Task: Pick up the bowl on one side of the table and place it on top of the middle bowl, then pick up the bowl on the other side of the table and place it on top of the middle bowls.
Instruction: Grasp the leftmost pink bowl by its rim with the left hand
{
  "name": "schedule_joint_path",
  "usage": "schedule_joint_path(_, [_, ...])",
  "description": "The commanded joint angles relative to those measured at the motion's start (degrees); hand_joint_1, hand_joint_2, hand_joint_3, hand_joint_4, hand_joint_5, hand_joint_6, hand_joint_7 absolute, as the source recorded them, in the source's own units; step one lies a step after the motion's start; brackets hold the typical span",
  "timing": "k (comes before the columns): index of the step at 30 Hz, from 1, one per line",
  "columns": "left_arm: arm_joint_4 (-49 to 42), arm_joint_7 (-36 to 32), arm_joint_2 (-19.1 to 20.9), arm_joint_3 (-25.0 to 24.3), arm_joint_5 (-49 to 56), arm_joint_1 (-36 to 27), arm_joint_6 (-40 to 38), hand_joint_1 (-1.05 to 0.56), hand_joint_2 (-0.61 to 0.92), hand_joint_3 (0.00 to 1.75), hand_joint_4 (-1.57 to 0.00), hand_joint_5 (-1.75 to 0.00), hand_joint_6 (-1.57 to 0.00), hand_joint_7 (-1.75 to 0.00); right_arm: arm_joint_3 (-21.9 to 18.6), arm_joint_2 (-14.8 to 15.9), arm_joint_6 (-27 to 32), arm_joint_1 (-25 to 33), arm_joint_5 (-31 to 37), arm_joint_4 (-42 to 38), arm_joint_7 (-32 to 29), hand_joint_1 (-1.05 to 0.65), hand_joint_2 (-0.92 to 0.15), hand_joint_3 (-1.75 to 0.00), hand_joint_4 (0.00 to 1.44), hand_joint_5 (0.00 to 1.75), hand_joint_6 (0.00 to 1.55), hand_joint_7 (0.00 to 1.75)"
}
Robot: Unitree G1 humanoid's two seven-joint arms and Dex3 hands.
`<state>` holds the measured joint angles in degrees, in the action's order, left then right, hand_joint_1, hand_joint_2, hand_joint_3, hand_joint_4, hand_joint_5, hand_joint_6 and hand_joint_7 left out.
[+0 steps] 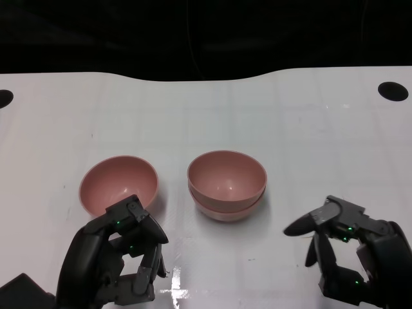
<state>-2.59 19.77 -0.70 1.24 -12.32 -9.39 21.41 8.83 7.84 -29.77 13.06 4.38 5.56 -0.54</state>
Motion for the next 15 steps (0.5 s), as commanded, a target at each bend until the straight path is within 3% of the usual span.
schedule_joint_path(1, [0.3,-1.1,0.6,-0.9,0.6,-0.3,1.0,-0.22,0.45,1.27,-0.81,-1.75,-0.75,-1.51,-1.3,-0.3,1.2,0.8,-1.7,0.2,1.1,-0.06,-0.26,-1.64,0.96,1.74,0.83,1.56])
schedule_joint_path(12, [1.7,-3.3,0.5,-1.5,1.7,-0.4,0.1,-0.17,0.47,1.22,-0.77,-1.61,-0.79,-1.32,-2.7,-1.4,2.7,0.8,-2.5,0.4,3.3,-0.05,-0.29,-1.61,0.93,1.75,0.78,1.64])
schedule_joint_path(13, [2.9,-4.4,1.2,-1.6,3.9,-0.3,0.1,-0.2,0.47,1.18,-0.74,-1.56,-0.76,-1.26,-2.7,-1.5,3.5,0.6,-2.7,0.6,3.6,-0.05,-0.29,-1.61,0.93,1.75,0.78,1.64])
schedule_joint_path(15, [4.5,-5.8,2.1,-1.8,6.9,0.0,0.4,-0.28,0.55,0.92,-0.65,-1.37,-0.7,-0.94,-2.7,-1.8,4.7,0.4,-2.9,0.8,4.0,-0.06,-0.29,-1.6,0.93,1.75,0.78,1.64])
